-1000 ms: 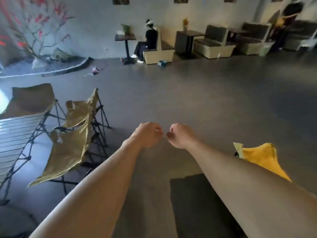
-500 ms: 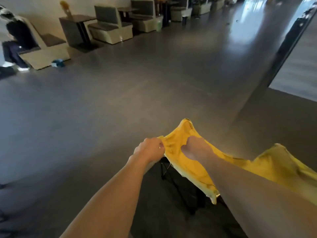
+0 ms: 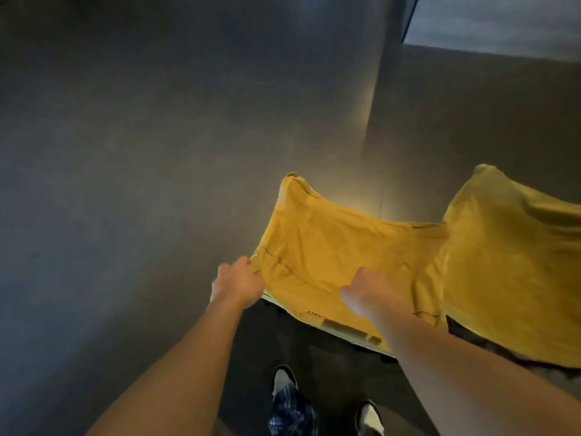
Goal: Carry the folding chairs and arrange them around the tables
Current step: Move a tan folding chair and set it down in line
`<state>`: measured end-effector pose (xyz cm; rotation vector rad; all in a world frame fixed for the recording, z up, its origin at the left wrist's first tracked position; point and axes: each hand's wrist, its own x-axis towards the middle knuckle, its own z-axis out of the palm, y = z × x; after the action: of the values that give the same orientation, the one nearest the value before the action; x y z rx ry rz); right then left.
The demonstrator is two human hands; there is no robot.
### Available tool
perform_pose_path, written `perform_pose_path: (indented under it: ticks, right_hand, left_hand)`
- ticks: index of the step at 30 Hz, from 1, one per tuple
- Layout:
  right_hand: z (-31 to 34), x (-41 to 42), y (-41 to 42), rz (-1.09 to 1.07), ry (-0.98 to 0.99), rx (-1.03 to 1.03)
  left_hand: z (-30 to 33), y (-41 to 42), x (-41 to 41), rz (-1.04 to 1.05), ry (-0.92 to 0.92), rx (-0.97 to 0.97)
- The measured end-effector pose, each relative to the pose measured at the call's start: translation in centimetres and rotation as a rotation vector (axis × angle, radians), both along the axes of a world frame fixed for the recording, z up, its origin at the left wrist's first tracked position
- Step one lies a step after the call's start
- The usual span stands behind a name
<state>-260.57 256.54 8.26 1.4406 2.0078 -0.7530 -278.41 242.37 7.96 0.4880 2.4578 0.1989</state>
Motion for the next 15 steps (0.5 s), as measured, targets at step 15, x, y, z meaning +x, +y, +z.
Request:
perform_pose_path:
  ticks: [15]
  right_hand:
    - [-12.5, 3.9, -2.6, 0.096, -0.297, -0.149]
  left_hand:
    - [-9.3, 2.8, 1.5, -0.806, 0.293, -0.512]
